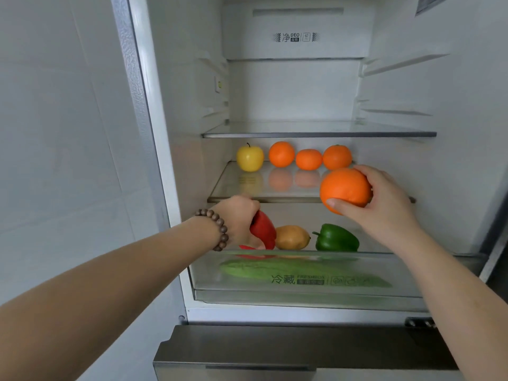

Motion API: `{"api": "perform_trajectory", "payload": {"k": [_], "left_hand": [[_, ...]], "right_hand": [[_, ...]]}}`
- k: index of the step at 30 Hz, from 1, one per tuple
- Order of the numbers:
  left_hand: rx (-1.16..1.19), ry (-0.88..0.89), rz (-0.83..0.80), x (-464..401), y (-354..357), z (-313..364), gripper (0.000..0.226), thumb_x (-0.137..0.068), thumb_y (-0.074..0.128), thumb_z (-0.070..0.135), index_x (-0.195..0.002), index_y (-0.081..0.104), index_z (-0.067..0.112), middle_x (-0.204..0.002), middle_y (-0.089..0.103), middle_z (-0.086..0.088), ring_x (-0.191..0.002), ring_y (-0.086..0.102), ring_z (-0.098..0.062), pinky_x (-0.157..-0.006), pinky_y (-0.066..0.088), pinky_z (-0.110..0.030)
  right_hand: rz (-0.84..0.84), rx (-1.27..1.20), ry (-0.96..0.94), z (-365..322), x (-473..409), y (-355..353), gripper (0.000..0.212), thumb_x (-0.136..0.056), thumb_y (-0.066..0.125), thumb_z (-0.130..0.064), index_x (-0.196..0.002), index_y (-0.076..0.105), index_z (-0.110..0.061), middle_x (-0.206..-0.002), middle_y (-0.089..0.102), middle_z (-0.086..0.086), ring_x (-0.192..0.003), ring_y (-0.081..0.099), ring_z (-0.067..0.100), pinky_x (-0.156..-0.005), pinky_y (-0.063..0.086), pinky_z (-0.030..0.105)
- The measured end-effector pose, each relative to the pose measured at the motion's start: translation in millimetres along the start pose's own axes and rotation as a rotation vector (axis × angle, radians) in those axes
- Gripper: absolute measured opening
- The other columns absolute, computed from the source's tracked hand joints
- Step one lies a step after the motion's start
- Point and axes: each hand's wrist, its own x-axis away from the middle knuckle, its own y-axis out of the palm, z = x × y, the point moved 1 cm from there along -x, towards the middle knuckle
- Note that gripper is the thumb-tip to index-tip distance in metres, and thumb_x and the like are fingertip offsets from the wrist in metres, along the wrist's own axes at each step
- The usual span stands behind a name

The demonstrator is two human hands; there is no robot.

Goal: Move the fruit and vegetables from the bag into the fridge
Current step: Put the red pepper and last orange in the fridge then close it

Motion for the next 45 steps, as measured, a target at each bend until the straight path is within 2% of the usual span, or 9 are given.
{"api": "perform_trajectory", "payload": {"k": [9, 14, 20, 25, 28, 30, 34, 37, 45], "left_hand": [[-0.071, -0.113, -0.205, -25, 20, 7, 0.065, -0.083, 0.052, 0.062, -0.105, 0.059, 0.002, -0.102, 0.066, -0.014, -0.09, 0.065, -0.028, -0.074, 0.052, -0.036], [-0.049, -0.161, -0.314, -36, 31, -1, 0.066, -0.084, 0.055, 0.058, -0.119, 0.044, 0.003, -0.113, 0.059, -0.012, -0.097, 0.061, -0.027, -0.082, 0.053, -0.036], [0.042, -0.17, -0.343, -34, 33, -15, 0.08, -0.077, 0.068, 0.052, -0.132, 0.033, 0.006, -0.124, 0.054, -0.011, -0.106, 0.057, -0.027, -0.091, 0.05, -0.039], [0.235, -0.141, -0.329, -23, 20, -13, 0.085, -0.083, 0.056, 0.06, -0.143, 0.026, 0.009, -0.13, 0.047, -0.005, -0.116, 0.049, -0.022, -0.097, 0.04, -0.03], [0.247, -0.07, -0.274, -5, -3, -5, 0.08, -0.087, 0.047, 0.061, -0.147, 0.025, 0.012, -0.148, 0.038, -0.003, -0.133, 0.038, -0.021, -0.106, 0.032, -0.029], [0.283, -0.037, -0.198, 10, -16, -1, 0.077, -0.087, 0.046, 0.061, -0.147, 0.028, 0.015, -0.151, 0.034, -0.002, -0.137, 0.034, -0.019, -0.109, 0.029, -0.029], [0.326, -0.002, 0.08, 39, -25, 3, 0.072, -0.086, 0.047, 0.061, -0.143, 0.035, 0.019, -0.147, 0.04, 0.001, -0.134, 0.038, -0.014, -0.107, 0.03, -0.024], [0.257, -0.002, 0.245, 49, -16, 1, 0.072, -0.086, 0.044, 0.063, -0.14, 0.038, 0.017, -0.142, 0.044, 0.001, -0.13, 0.041, -0.015, -0.106, 0.034, -0.026], [0.21, -0.1, 0.392, 52, 7, -4, 0.092, -0.073, 0.007, 0.071, -0.146, 0.029, 0.019, -0.151, 0.032, 0.005, -0.141, 0.023, -0.01, -0.116, 0.021, -0.025]], "right_hand": [[-0.047, -0.006, -0.02, 0, -3, 6, 0.083, -0.067, 0.077, -0.042, -0.138, 0.038, -0.026, -0.136, 0.044, 0.001, -0.119, 0.046, 0.022, -0.098, 0.042, 0.042], [-0.074, 0.017, -0.041, -2, -7, 7, 0.083, -0.07, 0.077, -0.039, -0.14, 0.034, -0.026, -0.139, 0.041, 0.0, -0.121, 0.044, 0.021, -0.095, 0.037, 0.034], [-0.101, 0.021, -0.046, -1, -8, 13, 0.08, -0.069, 0.079, -0.037, -0.137, 0.038, -0.025, -0.137, 0.043, 0.001, -0.119, 0.045, 0.02, -0.092, 0.035, 0.03], [-0.124, 0.029, -0.064, -3, -9, 14, 0.08, -0.069, 0.078, -0.039, -0.136, 0.037, -0.027, -0.138, 0.043, -0.001, -0.119, 0.045, 0.018, -0.094, 0.037, 0.032], [-0.152, 0.022, -0.079, -5, -15, 17, 0.081, -0.069, 0.077, -0.041, -0.137, 0.035, -0.031, -0.14, 0.041, -0.004, -0.12, 0.045, 0.018, -0.098, 0.042, 0.041], [-0.167, 0.036, -0.093, -9, -23, 20, 0.082, -0.069, 0.077, -0.043, -0.138, 0.035, -0.03, -0.14, 0.041, -0.004, -0.121, 0.045, 0.019, -0.099, 0.043, 0.044], [-0.195, 0.109, -0.138, -20, -55, 34, 0.082, -0.069, 0.078, -0.038, -0.139, 0.036, -0.025, -0.139, 0.044, 0.001, -0.122, 0.045, 0.021, -0.094, 0.037, 0.031], [-0.254, 0.177, -0.143, -23, -90, 59, 0.086, -0.066, 0.078, -0.045, -0.138, 0.036, -0.026, -0.139, 0.043, 0.001, -0.123, 0.044, 0.023, -0.095, 0.038, 0.034], [-0.298, 0.095, 0.001, -15, -157, 120, 0.081, -0.07, 0.079, -0.027, -0.138, 0.038, -0.014, -0.138, 0.048, 0.011, -0.125, 0.046, 0.026, -0.094, 0.035, 0.027]]}}
